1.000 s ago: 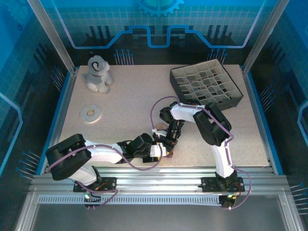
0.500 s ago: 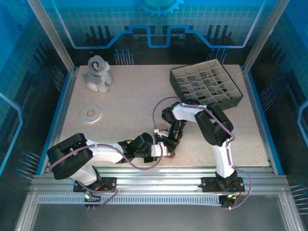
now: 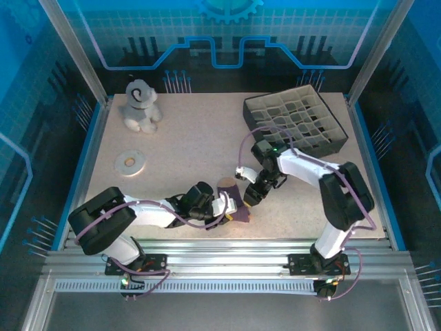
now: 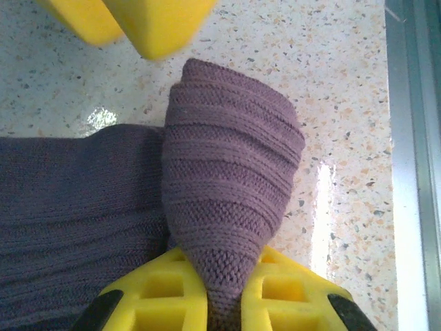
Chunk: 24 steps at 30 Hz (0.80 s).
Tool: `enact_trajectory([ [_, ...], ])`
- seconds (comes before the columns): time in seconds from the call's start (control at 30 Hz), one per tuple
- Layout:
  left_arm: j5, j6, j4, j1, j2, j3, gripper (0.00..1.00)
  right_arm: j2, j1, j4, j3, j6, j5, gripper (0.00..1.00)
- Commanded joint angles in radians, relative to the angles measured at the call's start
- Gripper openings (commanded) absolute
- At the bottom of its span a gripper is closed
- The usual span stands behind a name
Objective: Roll the socks
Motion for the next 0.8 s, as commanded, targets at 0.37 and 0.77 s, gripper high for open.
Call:
enact_trajectory([
  [0.37, 0.280, -0.077, -0.205, 0.098, 0.123, 0.075, 0.00, -0.431, 0.176, 0.350, -0.304, -0.014, 0.413, 0.49],
  [0.77, 0.427, -0.116, -0.344, 0.161, 0.190, 0.168, 0.00, -0.462, 0.329, 0.446, -0.390, -0.159, 0.526, 0.53],
])
